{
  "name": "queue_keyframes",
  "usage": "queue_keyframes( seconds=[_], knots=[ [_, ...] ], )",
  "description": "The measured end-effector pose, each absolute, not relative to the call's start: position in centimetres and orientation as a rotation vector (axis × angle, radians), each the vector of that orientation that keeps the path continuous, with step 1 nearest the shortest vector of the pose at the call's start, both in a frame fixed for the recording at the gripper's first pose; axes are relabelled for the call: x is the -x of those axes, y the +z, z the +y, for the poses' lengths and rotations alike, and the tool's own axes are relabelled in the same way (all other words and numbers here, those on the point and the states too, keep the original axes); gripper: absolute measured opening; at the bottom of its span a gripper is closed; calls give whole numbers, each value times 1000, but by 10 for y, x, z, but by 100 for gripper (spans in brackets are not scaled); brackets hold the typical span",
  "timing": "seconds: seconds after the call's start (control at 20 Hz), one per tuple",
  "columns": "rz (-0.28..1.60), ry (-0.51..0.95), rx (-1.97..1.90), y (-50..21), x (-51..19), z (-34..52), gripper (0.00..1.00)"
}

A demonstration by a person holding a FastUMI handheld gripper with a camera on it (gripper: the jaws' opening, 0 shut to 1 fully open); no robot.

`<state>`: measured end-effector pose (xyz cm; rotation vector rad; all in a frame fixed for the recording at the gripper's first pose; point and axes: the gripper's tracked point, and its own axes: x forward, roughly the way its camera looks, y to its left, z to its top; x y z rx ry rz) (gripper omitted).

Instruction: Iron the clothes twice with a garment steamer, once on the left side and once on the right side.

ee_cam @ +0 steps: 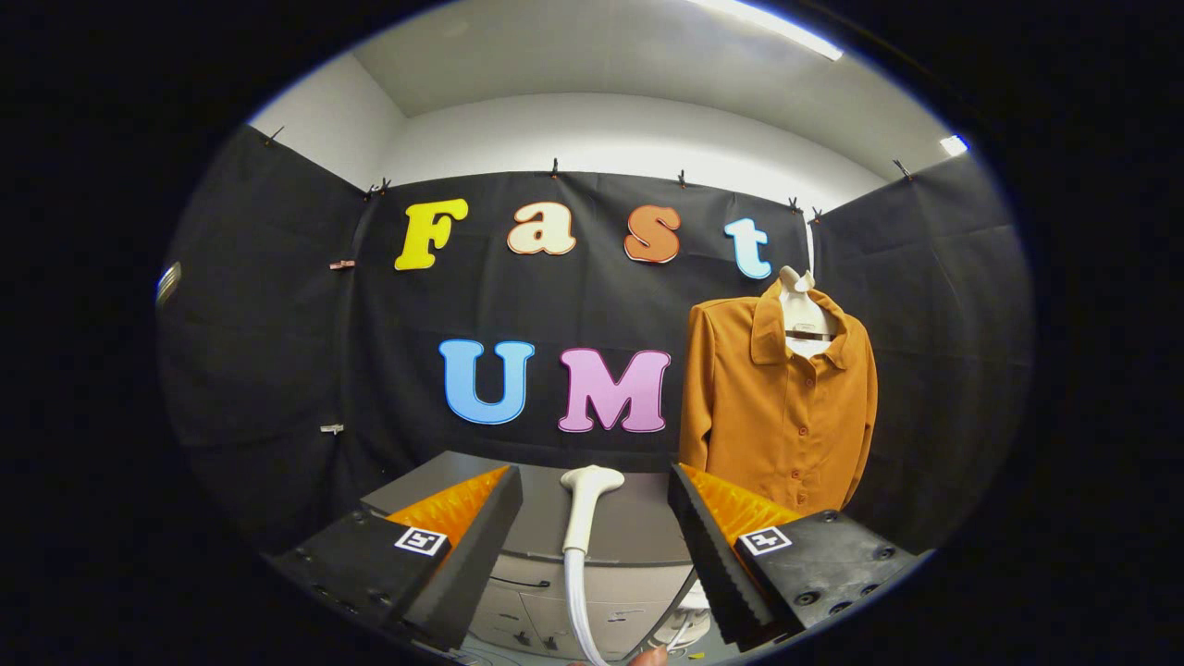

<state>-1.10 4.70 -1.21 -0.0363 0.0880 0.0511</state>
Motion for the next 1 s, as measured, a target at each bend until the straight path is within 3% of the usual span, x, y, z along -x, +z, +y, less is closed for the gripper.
queue_keyframes(
  seconds=[0.35, 1.0],
  knots=[
    [92, 22, 83, -23, 8, 59, 98],
    [565, 28, 116, -174, -108, 77, 99]
  ],
)
